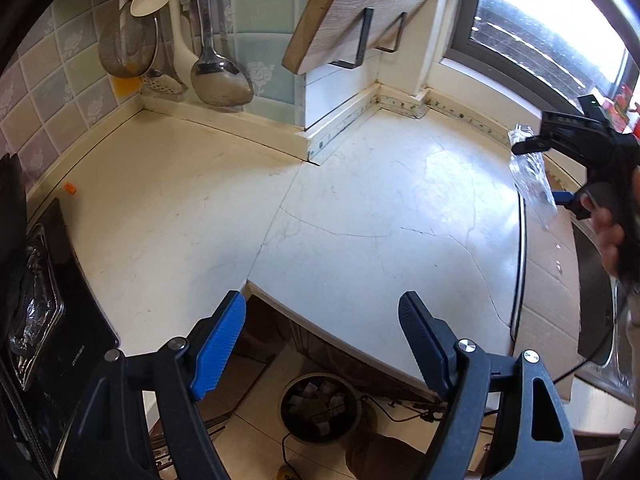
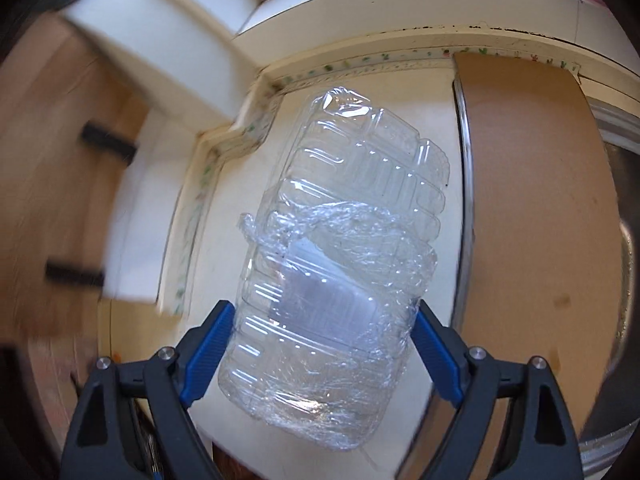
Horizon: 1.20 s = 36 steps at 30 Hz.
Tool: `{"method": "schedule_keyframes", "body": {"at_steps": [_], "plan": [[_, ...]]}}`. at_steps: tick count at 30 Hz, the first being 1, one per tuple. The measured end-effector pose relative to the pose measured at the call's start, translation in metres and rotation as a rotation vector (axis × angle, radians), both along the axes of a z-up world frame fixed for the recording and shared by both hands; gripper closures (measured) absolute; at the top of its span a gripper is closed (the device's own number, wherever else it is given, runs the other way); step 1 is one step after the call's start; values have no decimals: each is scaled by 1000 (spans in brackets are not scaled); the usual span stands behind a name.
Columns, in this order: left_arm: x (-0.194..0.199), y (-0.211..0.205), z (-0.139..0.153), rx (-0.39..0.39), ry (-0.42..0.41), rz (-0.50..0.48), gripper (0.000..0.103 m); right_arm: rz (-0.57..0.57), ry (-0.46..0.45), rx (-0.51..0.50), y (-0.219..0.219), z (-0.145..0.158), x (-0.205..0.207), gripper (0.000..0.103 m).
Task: Collect trash
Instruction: 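Carry the clear plastic bottle down over the bin with the right tool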
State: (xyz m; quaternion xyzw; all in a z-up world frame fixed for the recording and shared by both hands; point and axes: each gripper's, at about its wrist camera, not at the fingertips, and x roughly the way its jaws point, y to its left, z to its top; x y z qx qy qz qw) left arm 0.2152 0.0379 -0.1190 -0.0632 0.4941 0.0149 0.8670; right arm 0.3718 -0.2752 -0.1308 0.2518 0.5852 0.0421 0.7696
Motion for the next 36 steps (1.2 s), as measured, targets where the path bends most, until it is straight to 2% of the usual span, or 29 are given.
{"method": "schedule_keyframes", "body": {"at_steps": [4,10,14,18,22,24,27,30,33,36], "plan": [[-19,5,3,-25,-8,-52,26,76,-16,12,11,23,-71,15],[-63,12,-3,-34,-16,-138,26,121,-13,37,45,29,-177,14],[-103,20,-19,-37,0,-192,26,165,27,38,78,12,-231,14],[-135,31,-50,-69,82,-200,25,232,92,12,114,-5,-284,14],[-155,44,-77,-119,150,-184,25,357,184,-35,156,-36,-313,14],[-161,48,-96,-105,175,-166,25,427,234,-47,176,-56,-318,14],[-164,54,-132,-108,238,-121,25,520,315,-54,197,-105,-320,13],[-165,59,-174,-101,279,-76,25,571,410,-53,206,-174,-317,13],[-164,65,-221,-57,304,-31,25,622,506,-60,216,-255,-310,12],[-167,71,-269,-46,318,-6,25,652,595,-61,225,-336,-301,12]]}}
